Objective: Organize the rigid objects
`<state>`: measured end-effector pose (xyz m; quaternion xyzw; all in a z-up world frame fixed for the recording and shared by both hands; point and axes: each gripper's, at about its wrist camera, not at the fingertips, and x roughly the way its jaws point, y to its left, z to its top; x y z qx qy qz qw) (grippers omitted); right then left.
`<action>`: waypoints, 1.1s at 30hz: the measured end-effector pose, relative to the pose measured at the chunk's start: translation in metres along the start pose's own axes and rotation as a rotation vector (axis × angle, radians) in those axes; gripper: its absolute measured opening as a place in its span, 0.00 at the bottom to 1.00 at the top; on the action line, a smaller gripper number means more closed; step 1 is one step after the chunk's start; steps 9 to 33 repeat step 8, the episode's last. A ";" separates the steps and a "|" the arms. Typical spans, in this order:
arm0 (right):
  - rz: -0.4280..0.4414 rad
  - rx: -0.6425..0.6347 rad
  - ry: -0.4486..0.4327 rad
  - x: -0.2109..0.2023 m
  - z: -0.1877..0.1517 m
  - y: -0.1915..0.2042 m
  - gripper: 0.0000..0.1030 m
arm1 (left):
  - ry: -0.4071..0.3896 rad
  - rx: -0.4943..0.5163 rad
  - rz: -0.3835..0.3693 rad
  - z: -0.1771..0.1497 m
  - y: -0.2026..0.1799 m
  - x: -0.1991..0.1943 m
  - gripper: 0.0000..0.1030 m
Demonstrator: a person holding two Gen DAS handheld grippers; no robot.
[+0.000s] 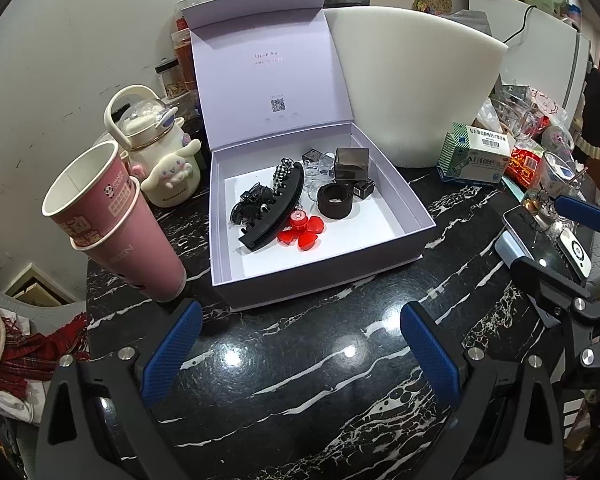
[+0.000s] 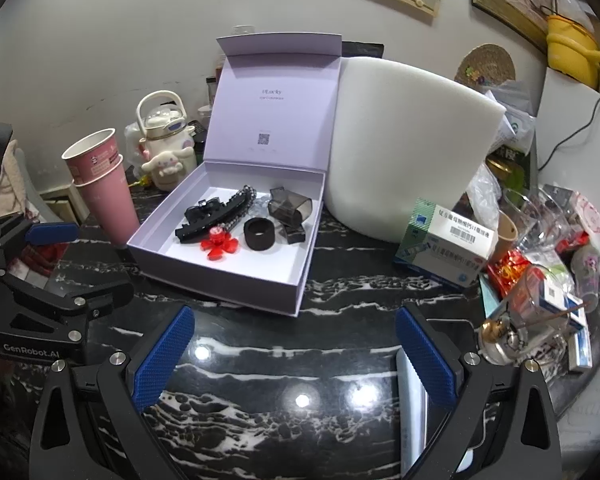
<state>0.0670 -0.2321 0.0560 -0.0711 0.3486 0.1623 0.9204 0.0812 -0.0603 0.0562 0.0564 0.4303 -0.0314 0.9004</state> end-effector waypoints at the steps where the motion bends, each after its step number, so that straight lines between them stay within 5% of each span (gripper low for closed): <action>1: 0.001 0.001 -0.001 0.000 0.000 -0.001 0.99 | -0.002 -0.002 -0.002 0.000 0.000 0.000 0.98; 33: 0.001 0.002 0.001 0.002 0.001 -0.001 0.99 | 0.003 -0.011 0.000 -0.001 0.004 0.002 0.98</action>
